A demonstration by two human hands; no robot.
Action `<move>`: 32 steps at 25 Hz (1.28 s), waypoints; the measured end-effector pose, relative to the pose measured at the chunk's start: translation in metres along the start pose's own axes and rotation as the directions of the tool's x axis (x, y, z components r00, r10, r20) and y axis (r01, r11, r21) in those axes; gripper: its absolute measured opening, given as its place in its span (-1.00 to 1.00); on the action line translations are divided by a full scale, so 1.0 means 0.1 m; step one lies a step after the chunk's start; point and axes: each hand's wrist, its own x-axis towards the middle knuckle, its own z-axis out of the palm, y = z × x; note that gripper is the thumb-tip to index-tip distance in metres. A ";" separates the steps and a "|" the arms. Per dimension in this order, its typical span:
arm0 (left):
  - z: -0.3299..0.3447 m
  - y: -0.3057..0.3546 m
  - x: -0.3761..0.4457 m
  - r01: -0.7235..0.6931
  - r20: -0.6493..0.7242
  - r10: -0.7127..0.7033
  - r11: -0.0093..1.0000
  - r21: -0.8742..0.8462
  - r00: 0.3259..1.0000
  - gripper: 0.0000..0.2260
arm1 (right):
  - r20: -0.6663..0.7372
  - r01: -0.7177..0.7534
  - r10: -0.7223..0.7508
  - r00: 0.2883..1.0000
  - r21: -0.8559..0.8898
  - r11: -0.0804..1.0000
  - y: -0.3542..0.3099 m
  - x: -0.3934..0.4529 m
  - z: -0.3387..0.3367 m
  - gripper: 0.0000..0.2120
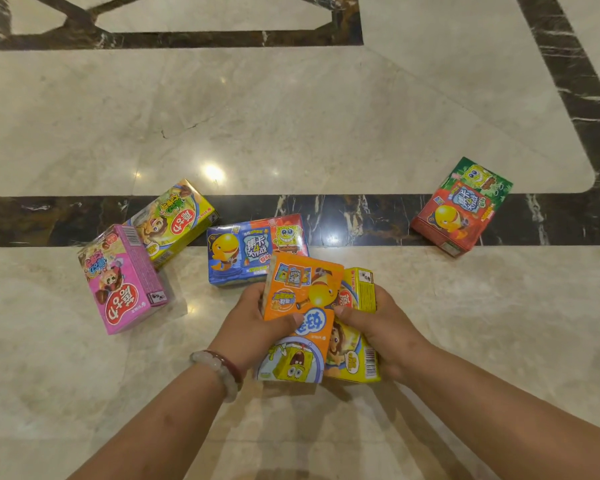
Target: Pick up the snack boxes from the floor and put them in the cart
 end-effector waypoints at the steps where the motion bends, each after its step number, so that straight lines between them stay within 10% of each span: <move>1: -0.02 0.01 0.01 -0.003 -0.003 0.003 1.000 -0.022 1.000 -0.64 | -0.028 0.012 -0.013 1.000 -0.045 0.999 -0.03 0.01 -0.01 -0.60; 10: -0.46 0.96 -0.59 -0.089 -0.054 0.077 0.953 -0.290 0.996 -0.44 | -0.200 -0.147 0.141 0.970 -0.014 0.989 -0.70 -0.70 -0.29 -0.78; 19: -0.93 2.97 -2.29 -0.209 -0.139 0.173 0.928 -0.309 0.975 -0.42 | -0.203 0.156 -0.146 0.968 0.034 0.987 -2.79 -2.50 0.20 -0.66; 32: -1.59 6.63 -5.40 -0.564 -0.071 0.568 0.780 -0.271 0.820 -0.57 | -0.114 0.656 -0.649 0.752 0.026 0.755 -6.09 -6.03 0.79 -0.69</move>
